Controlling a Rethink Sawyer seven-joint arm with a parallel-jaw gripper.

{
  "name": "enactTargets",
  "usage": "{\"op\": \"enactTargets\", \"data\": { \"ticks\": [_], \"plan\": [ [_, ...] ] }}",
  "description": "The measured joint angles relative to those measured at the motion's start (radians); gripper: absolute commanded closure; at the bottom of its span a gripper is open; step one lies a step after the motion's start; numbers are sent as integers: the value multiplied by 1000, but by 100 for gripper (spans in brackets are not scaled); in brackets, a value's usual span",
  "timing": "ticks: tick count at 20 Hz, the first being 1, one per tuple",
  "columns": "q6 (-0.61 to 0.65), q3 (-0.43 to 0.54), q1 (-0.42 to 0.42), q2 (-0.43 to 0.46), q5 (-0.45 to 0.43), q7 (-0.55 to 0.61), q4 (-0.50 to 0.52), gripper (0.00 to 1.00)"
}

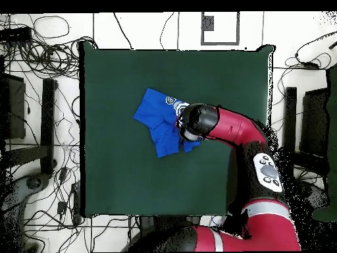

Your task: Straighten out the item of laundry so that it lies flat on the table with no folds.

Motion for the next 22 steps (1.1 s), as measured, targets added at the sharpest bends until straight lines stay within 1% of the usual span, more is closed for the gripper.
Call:
{"op": "enactTargets", "data": {
  "ticks": [15,22],
  "plan": [
    [81,13,-52,2,0,0,-58,100],
    [144,44,-80,8,-1,0,-110,100]
  ]
}}
